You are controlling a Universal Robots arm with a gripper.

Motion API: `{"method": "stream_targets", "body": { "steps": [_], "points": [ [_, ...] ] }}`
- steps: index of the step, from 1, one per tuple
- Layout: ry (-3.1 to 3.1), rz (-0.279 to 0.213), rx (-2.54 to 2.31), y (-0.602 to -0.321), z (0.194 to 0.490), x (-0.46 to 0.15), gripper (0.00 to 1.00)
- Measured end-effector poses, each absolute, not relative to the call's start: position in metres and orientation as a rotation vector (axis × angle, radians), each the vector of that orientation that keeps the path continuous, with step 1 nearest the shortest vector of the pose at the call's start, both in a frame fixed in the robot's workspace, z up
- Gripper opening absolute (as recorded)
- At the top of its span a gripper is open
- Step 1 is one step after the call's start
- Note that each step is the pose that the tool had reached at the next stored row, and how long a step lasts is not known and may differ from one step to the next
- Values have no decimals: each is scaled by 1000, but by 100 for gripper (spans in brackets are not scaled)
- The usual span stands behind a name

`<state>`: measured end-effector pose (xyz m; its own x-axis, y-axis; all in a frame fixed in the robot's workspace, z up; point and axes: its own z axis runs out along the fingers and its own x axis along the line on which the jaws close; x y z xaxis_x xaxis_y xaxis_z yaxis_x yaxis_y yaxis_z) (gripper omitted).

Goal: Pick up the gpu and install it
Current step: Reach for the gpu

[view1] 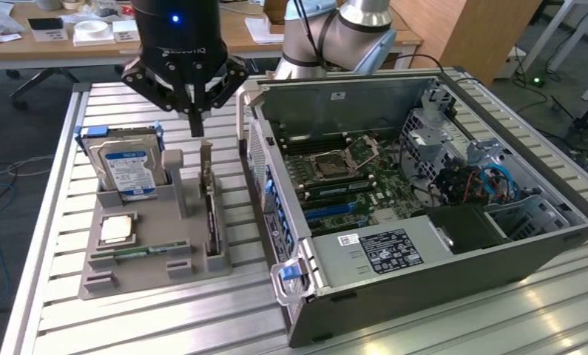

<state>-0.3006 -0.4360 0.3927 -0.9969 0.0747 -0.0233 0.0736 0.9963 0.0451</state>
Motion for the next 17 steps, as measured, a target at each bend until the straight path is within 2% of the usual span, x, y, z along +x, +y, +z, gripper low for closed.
{"method": "stream_targets", "body": {
  "steps": [17],
  "points": [
    [3114, 69, 116, -446, 393, -307, 11]
  ]
}}
